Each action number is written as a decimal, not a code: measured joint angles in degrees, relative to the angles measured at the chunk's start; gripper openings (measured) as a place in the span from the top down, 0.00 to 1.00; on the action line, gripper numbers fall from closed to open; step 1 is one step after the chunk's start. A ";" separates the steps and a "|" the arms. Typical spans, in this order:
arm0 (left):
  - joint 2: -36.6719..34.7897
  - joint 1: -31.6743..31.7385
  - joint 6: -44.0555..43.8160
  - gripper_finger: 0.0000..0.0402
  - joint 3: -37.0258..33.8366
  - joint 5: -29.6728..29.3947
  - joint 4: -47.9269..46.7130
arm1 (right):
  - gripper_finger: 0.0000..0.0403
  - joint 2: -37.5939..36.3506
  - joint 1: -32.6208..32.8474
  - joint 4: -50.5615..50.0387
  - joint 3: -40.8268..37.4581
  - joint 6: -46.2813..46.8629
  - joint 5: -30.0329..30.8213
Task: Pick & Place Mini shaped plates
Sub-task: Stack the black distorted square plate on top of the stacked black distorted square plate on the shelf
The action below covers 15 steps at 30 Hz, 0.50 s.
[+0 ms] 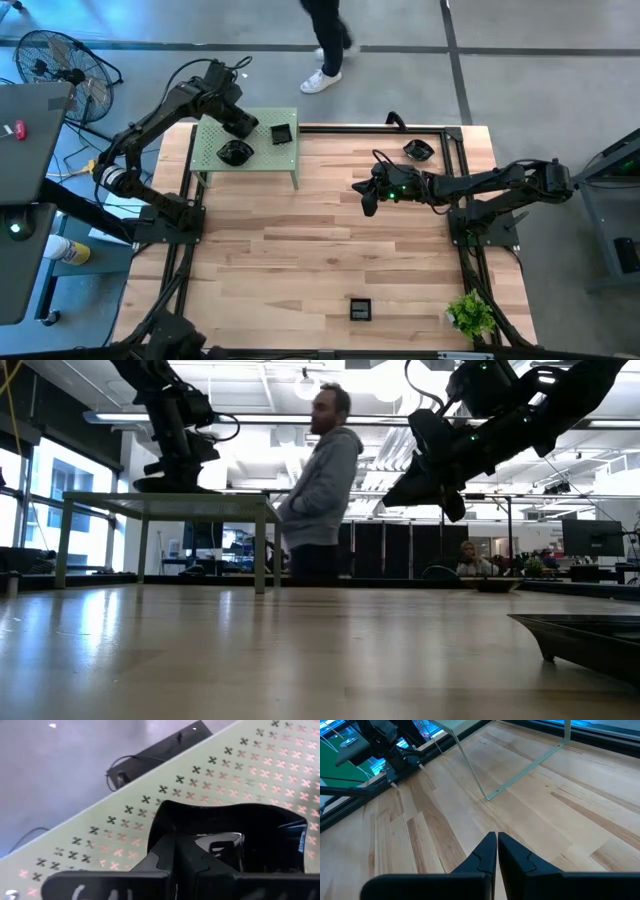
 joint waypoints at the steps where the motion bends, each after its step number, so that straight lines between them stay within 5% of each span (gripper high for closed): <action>1: 0.00 0.00 -0.01 1.00 0.00 -0.63 0.27 | 0.97 0.00 0.00 0.00 0.00 0.00 0.02; 15: -2.32 -0.26 -0.43 1.00 1.34 -2.06 3.68 | 0.99 -3.10 -0.08 -0.14 -0.02 -2.06 -0.90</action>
